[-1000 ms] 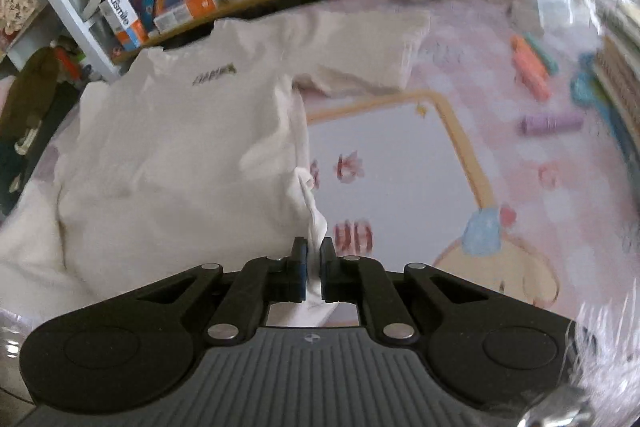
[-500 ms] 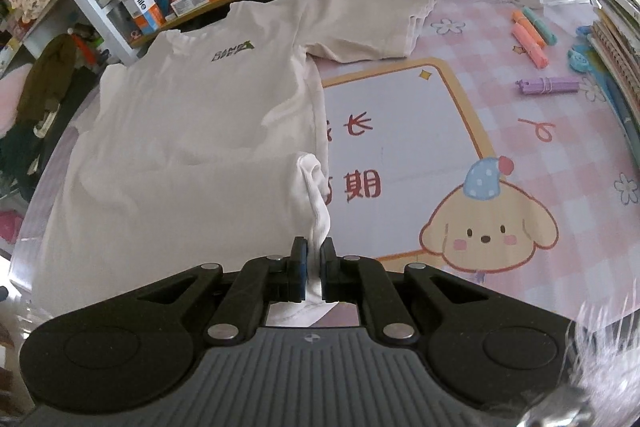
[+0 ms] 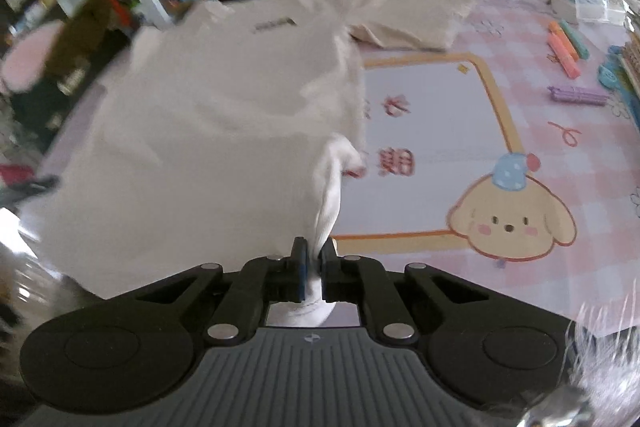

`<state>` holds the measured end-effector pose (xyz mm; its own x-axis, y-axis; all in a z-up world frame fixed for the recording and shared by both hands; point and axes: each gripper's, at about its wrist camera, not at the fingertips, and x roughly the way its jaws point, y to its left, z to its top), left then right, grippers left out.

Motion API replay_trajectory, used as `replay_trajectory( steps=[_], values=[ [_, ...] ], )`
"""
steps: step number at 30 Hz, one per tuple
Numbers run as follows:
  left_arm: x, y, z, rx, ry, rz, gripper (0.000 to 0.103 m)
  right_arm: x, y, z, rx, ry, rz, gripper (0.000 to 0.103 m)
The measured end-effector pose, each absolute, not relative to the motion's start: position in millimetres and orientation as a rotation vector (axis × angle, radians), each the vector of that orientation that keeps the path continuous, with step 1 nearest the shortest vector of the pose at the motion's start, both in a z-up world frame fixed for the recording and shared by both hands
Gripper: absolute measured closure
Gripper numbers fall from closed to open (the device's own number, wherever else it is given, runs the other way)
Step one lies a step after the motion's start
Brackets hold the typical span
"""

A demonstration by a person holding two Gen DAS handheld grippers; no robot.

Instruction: Fold clothes

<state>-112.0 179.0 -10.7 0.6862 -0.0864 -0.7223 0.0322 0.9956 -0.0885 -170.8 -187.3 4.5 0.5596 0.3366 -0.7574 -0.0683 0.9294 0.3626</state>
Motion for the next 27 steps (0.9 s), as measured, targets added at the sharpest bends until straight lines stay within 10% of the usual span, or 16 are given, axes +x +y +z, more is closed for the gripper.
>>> replay_trajectory(
  steps=[8,12,17,27],
  values=[
    [-104,175,-37,-0.027,0.903,-0.076,0.082,-180,-213,-16,0.398,1.068,0.083,0.095],
    [-108,176,-33,0.008,0.933,-0.072,0.081,-184,-215,-19,0.329,1.075,0.054,0.069],
    [-113,184,-25,0.028,0.929,-0.052,0.080,-184,-212,-8,0.245,1.042,0.055,0.066],
    [-146,231,-12,-0.015,0.880,0.126,0.053,-188,-227,23,0.208,0.923,0.046,0.062]
  ],
)
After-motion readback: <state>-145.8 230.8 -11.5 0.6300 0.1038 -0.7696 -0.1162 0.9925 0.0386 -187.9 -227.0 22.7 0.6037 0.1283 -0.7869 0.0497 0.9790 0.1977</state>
